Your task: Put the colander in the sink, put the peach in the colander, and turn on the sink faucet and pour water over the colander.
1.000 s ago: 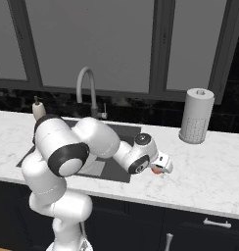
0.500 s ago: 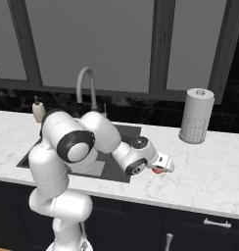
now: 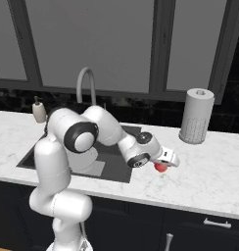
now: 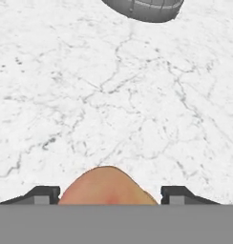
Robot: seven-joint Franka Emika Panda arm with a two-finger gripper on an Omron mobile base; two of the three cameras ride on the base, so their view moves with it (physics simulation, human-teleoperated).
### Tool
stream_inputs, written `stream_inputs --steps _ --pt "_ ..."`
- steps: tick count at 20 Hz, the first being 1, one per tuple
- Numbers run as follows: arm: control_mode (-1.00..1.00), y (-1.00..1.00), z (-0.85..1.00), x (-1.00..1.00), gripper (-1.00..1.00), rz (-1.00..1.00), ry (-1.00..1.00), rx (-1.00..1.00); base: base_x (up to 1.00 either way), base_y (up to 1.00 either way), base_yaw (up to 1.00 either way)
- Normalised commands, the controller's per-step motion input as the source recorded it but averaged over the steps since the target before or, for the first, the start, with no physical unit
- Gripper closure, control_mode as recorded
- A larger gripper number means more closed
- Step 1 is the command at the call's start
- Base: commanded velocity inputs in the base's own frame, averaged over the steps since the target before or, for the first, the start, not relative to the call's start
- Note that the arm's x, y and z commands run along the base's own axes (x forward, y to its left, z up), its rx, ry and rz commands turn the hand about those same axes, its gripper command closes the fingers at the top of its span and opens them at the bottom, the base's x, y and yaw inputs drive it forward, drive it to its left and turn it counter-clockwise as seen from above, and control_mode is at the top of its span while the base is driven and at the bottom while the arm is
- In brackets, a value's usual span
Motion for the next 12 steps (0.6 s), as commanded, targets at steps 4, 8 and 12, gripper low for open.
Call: stream_inputs --steps 4,8,12 --pt "-1.0 -0.25 -0.27 -0.04 1.0 -0.02 0.03 0.02 0.0 0.0 0.0" --pt "-1.0 -0.2 0.2 -0.48 1.0 -0.05 -0.02 0.22 0.0 0.0 0.0" --pt "-1.0 -0.02 0.7 -0.46 1.0 -0.12 0.0 0.34 0.0 0.0 0.0"
